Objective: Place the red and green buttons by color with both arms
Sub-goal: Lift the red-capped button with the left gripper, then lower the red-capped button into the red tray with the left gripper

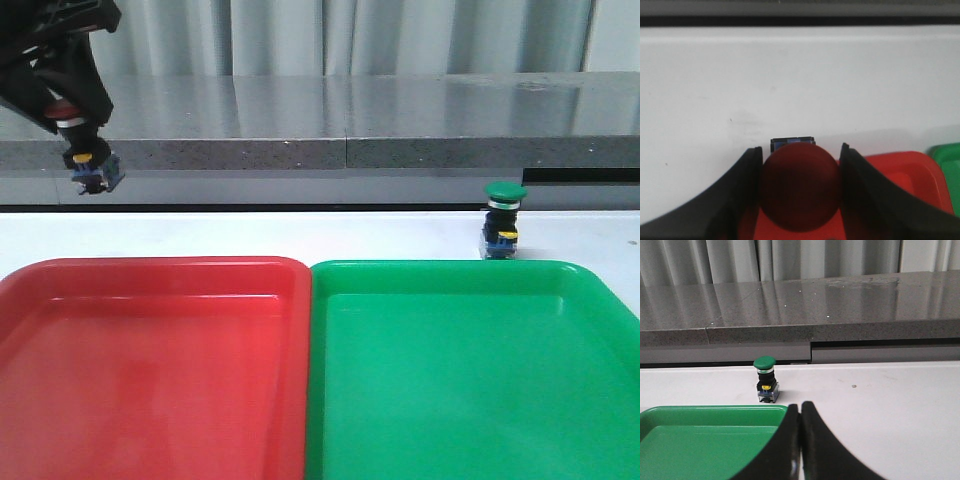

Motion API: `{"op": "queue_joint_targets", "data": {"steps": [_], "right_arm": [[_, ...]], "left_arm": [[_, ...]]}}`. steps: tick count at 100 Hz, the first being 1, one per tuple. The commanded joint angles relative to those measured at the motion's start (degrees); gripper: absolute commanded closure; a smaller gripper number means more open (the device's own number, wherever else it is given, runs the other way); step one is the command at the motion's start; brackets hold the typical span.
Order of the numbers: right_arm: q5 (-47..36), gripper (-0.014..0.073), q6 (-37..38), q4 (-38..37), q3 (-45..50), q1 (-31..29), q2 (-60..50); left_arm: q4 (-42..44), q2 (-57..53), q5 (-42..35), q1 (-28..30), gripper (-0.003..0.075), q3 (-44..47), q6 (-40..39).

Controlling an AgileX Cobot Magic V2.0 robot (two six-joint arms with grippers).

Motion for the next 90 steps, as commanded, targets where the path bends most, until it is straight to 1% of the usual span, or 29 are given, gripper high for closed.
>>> {"op": "queue_joint_targets", "data": {"steps": [1, 6, 18, 42, 69, 90], "right_arm": [[-5.0, 0.0654, -0.4, -0.5, -0.9, 0.1, -0.3], [-5.0, 0.0654, -0.4, -0.5, -0.9, 0.1, -0.3], [-5.0, 0.0654, -0.4, -0.5, -0.9, 0.1, -0.3], [-5.0, 0.0654, -0.4, -0.5, -0.9, 0.1, -0.3], [-5.0, 0.0654, -0.4, -0.5, -0.9, 0.1, -0.3], [-5.0, 0.0654, -0.4, -0.5, -0.9, 0.1, -0.3]], "left_arm": [[-1.6, -5.5, -5.1, -2.2, 0.0644, 2.5, -1.3], [-1.6, -6.9, -6.3, -3.4, 0.0644, 5.5, -2.7], [-1.7, -9.1, -8.2, -6.4, 0.0644, 10.6, -3.4], [-1.7, -9.5, -14.6, -10.7, 0.0644, 17.9, -5.9], [-1.7, -9.5, -19.7, -10.8, 0.0644, 24.3, -6.5], [-1.7, -7.6, -20.4, -10.8, 0.0644, 25.1, -6.5]]}}
